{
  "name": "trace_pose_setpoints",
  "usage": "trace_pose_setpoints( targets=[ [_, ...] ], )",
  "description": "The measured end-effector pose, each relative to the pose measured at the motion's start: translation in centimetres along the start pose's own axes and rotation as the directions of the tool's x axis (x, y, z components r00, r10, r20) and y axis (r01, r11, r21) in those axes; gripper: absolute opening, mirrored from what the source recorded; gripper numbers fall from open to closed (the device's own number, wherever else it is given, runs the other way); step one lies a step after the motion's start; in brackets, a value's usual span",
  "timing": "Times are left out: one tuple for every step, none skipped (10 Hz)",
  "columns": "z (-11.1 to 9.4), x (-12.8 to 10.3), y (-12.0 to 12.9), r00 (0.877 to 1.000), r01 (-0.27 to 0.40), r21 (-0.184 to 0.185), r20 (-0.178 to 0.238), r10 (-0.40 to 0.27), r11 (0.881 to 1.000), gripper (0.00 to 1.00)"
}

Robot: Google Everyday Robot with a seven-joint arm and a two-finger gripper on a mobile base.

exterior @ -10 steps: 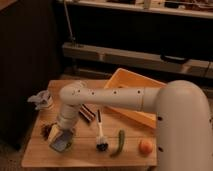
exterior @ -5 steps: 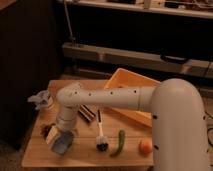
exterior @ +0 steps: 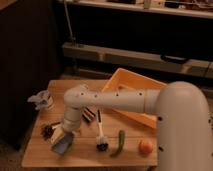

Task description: Place sponge in plastic cup

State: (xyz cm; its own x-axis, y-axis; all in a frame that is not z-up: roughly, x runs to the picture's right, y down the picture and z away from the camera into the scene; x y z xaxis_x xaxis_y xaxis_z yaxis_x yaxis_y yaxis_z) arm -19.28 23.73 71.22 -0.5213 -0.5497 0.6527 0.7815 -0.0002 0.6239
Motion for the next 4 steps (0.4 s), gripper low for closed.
trace_pose_setpoints(
  targets=[
    [-1.4, -0.1, 0.2, 1.0, -0.007, 0.02, -0.03, 0.007, 1.0, 0.8],
    [-2.7, -0.3, 0.1, 0.999, -0.01, 0.033, -0.052, 0.012, 0.999, 0.8],
    [-4.3, -0.4, -0.1, 0.997, -0.012, 0.051, -0.077, 0.016, 0.999, 0.8],
    [-5.9, -0.6, -0.2, 0.995, -0.015, 0.067, -0.1, 0.022, 0.998, 0.8]
  ],
)
